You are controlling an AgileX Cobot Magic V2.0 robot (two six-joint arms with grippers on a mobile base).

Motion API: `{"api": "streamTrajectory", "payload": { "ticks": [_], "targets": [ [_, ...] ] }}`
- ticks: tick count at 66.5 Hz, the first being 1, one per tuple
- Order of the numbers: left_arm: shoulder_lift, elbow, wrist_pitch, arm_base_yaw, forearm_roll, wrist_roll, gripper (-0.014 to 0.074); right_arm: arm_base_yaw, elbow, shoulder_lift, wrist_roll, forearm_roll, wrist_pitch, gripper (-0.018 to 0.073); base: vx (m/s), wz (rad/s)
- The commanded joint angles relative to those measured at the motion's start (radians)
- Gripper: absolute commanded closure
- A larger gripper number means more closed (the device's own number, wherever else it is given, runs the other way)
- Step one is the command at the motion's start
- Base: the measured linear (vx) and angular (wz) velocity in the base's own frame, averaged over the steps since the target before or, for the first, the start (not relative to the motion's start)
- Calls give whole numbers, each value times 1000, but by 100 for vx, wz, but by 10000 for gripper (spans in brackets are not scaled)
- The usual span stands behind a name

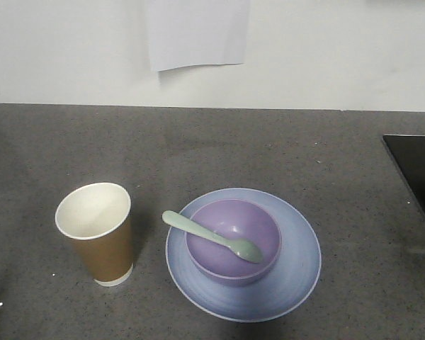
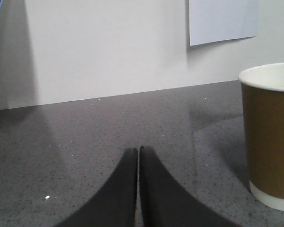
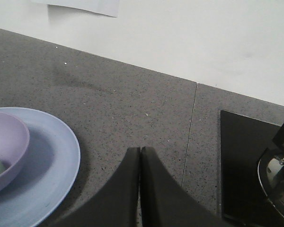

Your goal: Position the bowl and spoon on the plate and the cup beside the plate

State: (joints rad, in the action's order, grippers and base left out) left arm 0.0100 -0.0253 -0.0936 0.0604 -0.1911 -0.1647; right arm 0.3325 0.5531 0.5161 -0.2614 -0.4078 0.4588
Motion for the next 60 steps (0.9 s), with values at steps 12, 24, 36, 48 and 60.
{"api": "streamTrajectory", "payload": {
  "ticks": [12,24,36,48,60],
  "targets": [
    [5,7,75,1,-14,-40,604,-5,27,11,0,-19,-63,565,0,0],
    [5,7,75,1,-14,-40,604,-5,27,11,0,-19,-63,565,0,0],
    [5,7,75,1,-14,-40,604,-5,27,11,0,-19,-63,565,0,0],
    [5,7,75,1,-14,-40,604,-5,27,11,0,-19,-63,565,0,0],
    [5,7,75,1,-14,-40,604,-5,7,11,0,-19,-79,565,0,0]
  ]
}}
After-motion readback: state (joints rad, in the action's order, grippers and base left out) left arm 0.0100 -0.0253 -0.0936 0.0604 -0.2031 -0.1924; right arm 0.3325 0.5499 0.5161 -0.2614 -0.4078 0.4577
